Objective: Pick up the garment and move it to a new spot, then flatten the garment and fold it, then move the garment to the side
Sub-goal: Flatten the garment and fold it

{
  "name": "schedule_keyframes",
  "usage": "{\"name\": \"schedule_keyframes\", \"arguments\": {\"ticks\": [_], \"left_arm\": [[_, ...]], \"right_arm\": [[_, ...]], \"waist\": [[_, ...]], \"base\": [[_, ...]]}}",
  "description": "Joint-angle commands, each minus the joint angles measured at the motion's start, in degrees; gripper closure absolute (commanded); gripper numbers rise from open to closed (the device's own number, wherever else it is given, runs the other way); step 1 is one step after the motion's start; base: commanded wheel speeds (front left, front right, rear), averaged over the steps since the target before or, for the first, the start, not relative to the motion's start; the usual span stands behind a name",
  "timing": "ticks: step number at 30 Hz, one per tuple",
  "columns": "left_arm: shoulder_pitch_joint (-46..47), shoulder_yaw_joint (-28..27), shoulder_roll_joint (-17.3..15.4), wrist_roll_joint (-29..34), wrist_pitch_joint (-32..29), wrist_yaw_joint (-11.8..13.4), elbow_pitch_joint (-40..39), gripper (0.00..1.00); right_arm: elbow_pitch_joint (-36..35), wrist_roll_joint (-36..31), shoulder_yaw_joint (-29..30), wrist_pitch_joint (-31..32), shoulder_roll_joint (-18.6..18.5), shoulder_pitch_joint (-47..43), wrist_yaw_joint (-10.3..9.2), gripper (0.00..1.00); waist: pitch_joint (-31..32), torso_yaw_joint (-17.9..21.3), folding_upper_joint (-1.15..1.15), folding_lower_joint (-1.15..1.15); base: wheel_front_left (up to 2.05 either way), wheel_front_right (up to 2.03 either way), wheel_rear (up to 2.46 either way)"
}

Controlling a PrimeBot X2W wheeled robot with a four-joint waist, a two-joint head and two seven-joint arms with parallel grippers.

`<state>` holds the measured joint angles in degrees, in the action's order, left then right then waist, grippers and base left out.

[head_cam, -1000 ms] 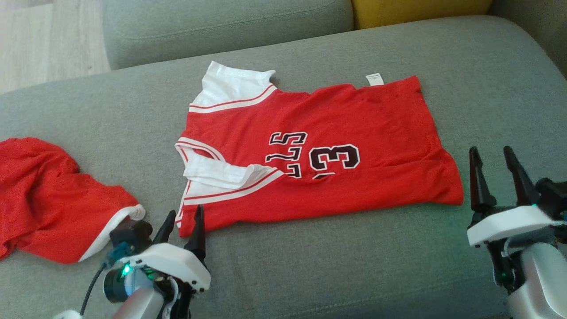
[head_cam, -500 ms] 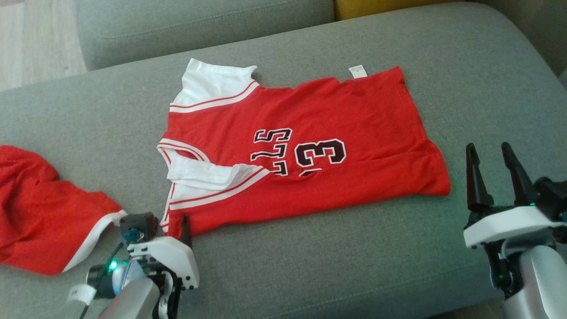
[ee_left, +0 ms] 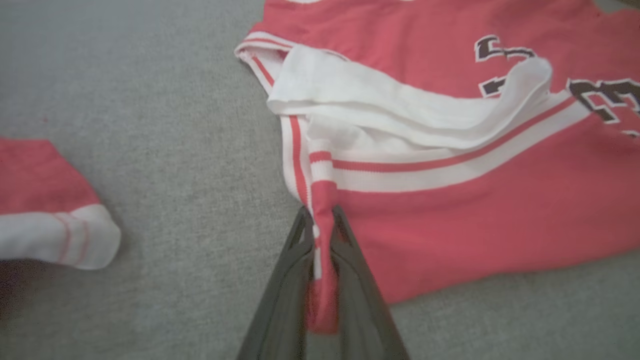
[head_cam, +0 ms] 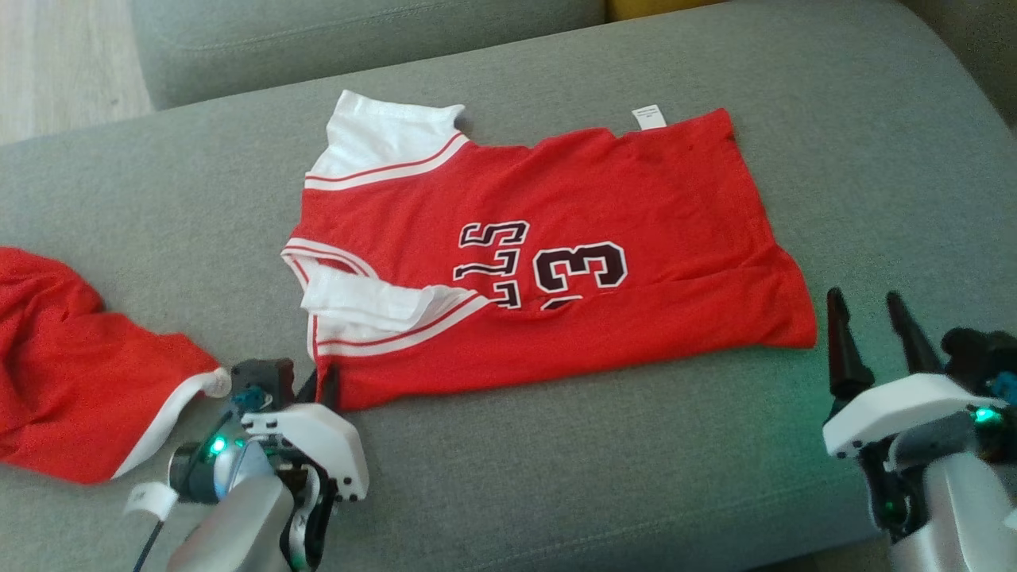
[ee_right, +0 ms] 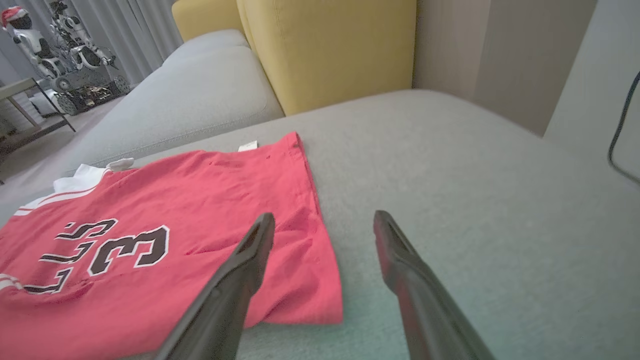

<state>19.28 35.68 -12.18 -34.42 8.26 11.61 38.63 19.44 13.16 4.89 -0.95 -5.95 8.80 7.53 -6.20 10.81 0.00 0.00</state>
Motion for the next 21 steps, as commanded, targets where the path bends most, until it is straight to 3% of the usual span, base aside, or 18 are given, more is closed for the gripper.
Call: {"name": "schedule_keyframes", "arguments": {"ticks": [1,8,21], "left_arm": [[2.6,-2.6,-1.3,0.1,1.7,0.6,-2.2,1.00],[2.7,-3.5,-1.7,0.6,4.6,1.2,-6.9,1.00],[2.9,-2.5,-2.7,1.3,4.6,1.3,-10.4,1.00]], "right_arm": [[-0.4,1.8,-0.2,1.1,0.9,2.2,-0.04,0.00],[7.9,5.7,2.9,4.2,2.6,5.2,-0.04,0.00],[20.1,2.5,5.7,2.2,3.0,12.0,-0.04,0.00]], "waist": [[-0.2,-0.5,0.00,0.00],[-1.2,-2.9,0.00,0.00],[-3.7,-4.8,0.00,0.00]], "base": [[0.00,0.00,0.00],[0.00,0.00,0.00],[0.00,0.00,0.00]]}}
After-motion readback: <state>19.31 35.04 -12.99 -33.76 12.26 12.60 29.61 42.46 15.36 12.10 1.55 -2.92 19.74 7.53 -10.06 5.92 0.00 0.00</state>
